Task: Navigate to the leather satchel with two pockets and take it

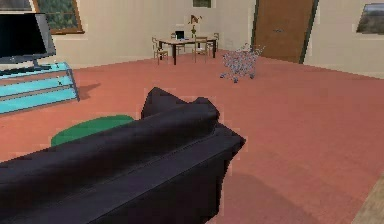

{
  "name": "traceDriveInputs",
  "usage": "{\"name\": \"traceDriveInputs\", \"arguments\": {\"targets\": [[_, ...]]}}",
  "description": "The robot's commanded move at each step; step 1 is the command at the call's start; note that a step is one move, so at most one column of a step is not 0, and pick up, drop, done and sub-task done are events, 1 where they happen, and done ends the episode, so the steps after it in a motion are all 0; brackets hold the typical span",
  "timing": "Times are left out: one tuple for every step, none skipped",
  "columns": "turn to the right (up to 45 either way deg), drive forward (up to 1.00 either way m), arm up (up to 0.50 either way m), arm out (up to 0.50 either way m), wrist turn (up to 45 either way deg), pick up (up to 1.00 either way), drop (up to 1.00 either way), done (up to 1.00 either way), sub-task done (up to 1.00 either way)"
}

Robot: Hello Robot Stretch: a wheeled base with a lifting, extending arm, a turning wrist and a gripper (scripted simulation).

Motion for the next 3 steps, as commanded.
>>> {"name": "traceDriveInputs", "arguments": {"targets": [[0.0, 0.0, 0.0, 0.46, 0.0, 0.0, 0.0, 0.0, 0.0], [0.0, 0.0, 0.0, 0.0, 45.0, 0.0, 0.0, 0.0, 0.0], [0.0, 0.0, 0.0, 0.0, 45.0, 0.0, 0.0, 0.0, 0.0]]}}
